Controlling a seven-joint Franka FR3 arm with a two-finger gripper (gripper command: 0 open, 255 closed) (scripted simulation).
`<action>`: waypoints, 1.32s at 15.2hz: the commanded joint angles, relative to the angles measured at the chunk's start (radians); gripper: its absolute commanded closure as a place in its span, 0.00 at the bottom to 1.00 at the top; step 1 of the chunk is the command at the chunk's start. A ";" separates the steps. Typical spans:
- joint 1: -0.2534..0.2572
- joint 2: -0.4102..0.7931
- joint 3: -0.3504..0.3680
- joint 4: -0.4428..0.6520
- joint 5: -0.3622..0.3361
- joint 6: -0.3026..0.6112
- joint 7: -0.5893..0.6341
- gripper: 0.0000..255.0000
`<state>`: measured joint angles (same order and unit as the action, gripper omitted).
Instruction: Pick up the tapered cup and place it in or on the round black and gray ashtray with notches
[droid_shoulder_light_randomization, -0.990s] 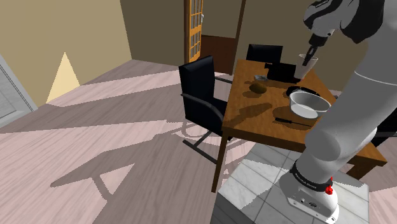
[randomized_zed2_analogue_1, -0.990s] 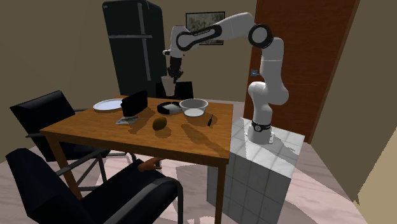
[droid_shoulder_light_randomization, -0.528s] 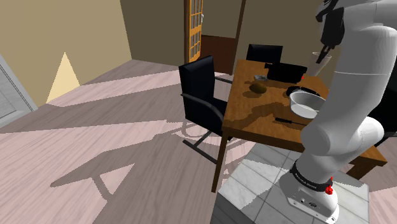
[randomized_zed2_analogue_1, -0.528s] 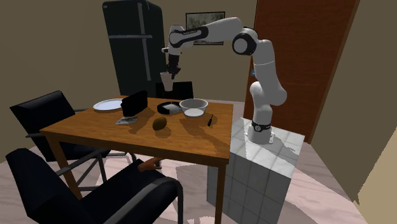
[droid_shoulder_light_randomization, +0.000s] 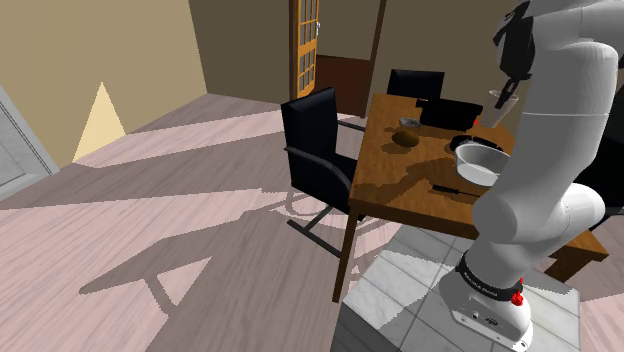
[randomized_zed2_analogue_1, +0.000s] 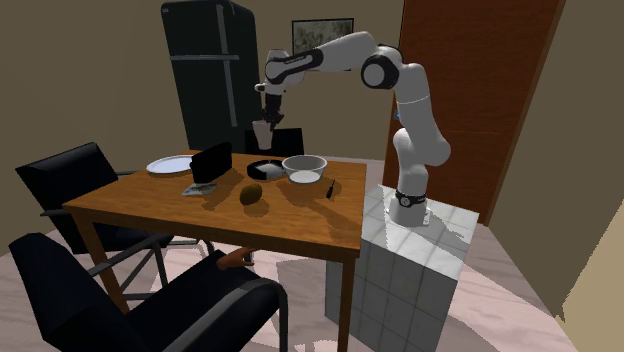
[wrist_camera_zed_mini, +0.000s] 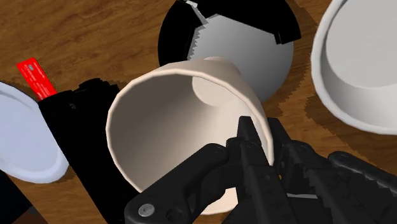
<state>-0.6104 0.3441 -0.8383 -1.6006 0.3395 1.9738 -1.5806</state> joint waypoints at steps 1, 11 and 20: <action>0.003 0.001 0.002 -0.027 0.004 0.028 -0.005 1.00; -0.002 0.036 0.023 -0.121 0.046 0.144 -0.038 1.00; -0.006 0.050 0.032 -0.143 0.061 0.175 -0.049 1.00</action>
<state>-0.6164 0.3937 -0.8065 -1.7439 0.4006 2.1488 -1.6300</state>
